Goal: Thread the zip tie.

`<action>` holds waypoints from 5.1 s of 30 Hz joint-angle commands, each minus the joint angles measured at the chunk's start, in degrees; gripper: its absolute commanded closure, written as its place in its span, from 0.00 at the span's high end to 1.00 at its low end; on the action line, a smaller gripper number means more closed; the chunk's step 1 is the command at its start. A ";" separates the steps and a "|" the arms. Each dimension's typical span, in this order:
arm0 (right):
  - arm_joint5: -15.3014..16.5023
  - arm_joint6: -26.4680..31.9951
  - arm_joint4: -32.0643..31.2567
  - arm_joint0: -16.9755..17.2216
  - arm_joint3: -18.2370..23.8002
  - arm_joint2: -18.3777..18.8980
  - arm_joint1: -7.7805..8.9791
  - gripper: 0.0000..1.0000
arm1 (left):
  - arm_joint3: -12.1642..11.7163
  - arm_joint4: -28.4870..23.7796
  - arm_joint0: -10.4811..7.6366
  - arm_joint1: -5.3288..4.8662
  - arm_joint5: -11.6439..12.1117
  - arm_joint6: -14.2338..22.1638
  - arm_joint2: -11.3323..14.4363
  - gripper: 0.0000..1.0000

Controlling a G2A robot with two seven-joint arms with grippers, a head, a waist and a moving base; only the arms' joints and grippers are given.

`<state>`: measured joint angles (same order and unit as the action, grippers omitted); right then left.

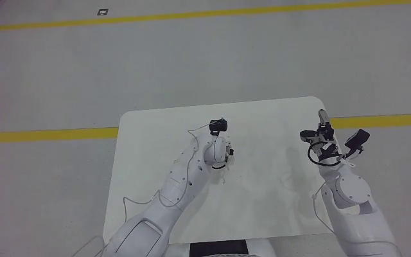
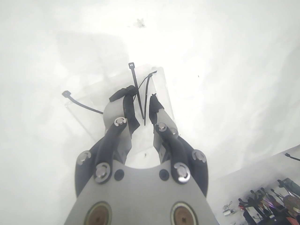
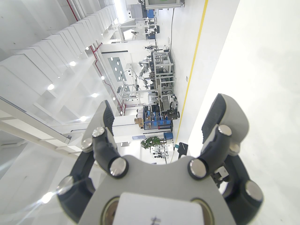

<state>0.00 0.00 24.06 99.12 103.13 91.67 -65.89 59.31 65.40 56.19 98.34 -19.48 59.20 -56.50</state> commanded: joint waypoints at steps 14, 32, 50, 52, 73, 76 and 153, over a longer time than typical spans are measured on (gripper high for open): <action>0.00 0.00 0.00 0.00 0.00 0.00 0.00 1.00 | -0.93 0.74 -0.21 0.58 0.00 -0.47 -0.50 0.00; 0.00 0.00 0.00 0.00 0.00 0.00 0.00 1.00 | 6.64 4.44 4.02 -0.09 0.00 2.49 -1.08 0.00; 0.00 0.00 0.00 0.00 0.00 0.00 0.00 1.00 | 25.50 0.94 13.73 -4.18 8.40 8.46 -9.21 0.00; 0.00 0.00 0.00 0.00 0.00 0.00 0.00 1.00 | 26.15 -0.18 14.20 -4.61 10.21 8.70 -10.05 0.00; 0.00 0.00 0.00 0.00 0.00 0.00 0.00 1.00 | 25.29 -7.03 13.37 -6.77 18.14 13.41 -15.22 0.00; 0.00 0.00 0.00 0.00 0.00 0.00 0.00 1.00 | 24.64 -10.21 12.86 -7.61 22.77 16.09 -17.07 0.00; 0.00 0.00 0.00 0.00 0.00 0.00 0.00 1.00 | 16.52 -79.03 -9.88 -38.21 38.96 20.45 21.29 0.00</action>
<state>0.00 0.00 24.06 99.12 103.13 91.67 -65.89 76.10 -12.89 46.62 60.40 19.48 79.64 -35.61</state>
